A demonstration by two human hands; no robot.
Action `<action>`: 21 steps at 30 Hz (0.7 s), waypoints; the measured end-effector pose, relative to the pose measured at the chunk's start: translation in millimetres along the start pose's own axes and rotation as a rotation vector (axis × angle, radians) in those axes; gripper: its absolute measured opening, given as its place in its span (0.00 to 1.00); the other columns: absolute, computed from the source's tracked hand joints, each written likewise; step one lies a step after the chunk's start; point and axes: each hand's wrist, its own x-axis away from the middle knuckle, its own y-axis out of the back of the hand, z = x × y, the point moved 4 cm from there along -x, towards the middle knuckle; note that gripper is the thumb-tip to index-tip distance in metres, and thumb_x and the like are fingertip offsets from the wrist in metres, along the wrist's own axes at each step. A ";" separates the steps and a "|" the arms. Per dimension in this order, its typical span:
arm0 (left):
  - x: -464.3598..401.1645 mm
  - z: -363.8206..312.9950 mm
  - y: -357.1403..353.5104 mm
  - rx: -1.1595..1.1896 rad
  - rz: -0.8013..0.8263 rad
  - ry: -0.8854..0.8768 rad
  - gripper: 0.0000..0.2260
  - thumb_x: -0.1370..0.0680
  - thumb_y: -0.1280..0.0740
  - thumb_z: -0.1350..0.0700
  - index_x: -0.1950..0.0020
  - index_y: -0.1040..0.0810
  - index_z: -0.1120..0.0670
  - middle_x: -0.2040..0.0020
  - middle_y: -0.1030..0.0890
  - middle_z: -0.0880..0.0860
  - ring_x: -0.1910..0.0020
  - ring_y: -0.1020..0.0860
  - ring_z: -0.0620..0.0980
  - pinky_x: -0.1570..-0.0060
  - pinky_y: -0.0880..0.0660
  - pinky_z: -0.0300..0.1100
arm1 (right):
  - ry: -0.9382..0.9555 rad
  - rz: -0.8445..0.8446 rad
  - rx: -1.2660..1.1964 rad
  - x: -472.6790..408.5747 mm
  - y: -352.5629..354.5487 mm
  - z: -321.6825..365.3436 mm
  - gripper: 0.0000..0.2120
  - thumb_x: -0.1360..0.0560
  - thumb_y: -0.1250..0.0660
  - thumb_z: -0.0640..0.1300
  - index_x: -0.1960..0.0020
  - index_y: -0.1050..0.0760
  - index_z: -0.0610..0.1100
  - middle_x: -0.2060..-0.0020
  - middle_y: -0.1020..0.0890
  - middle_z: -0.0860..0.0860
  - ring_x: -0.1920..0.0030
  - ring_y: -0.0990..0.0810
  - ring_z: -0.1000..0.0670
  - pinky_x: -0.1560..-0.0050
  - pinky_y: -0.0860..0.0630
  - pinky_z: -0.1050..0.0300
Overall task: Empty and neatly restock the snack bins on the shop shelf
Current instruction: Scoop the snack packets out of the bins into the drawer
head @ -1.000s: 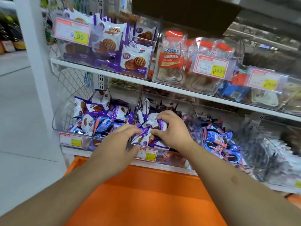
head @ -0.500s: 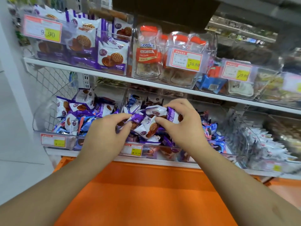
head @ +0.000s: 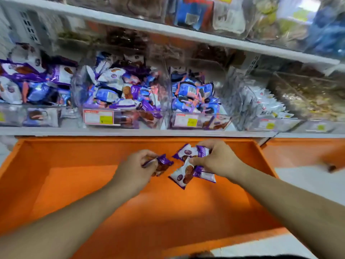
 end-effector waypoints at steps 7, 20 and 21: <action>-69.2 79.4 -122.0 0.023 0.095 0.239 0.04 0.19 0.29 0.57 0.54 0.19 0.51 0.59 0.12 0.49 0.65 0.15 0.47 0.58 0.16 0.49 | -0.205 0.086 0.161 -56.3 -40.2 -141.7 0.16 0.29 0.19 0.48 0.44 0.17 0.44 0.54 0.15 0.46 0.53 0.16 0.44 0.52 0.20 0.49; -152.2 141.7 -225.1 0.088 0.129 0.470 0.15 0.17 0.32 0.59 0.30 0.23 0.53 0.38 0.19 0.51 0.45 0.20 0.53 0.55 0.24 0.42 | -0.291 0.088 0.020 -124.9 -54.0 -263.7 0.24 0.28 0.19 0.48 0.38 0.26 0.53 0.55 0.17 0.54 0.58 0.17 0.55 0.61 0.24 0.60; -149.6 137.8 -223.6 0.048 0.154 0.454 0.16 0.17 0.32 0.57 0.29 0.24 0.51 0.38 0.20 0.50 0.44 0.22 0.50 0.55 0.28 0.41 | -0.305 0.095 -0.039 -125.3 -52.6 -265.8 0.27 0.28 0.18 0.47 0.35 0.28 0.53 0.53 0.18 0.55 0.57 0.17 0.56 0.60 0.23 0.61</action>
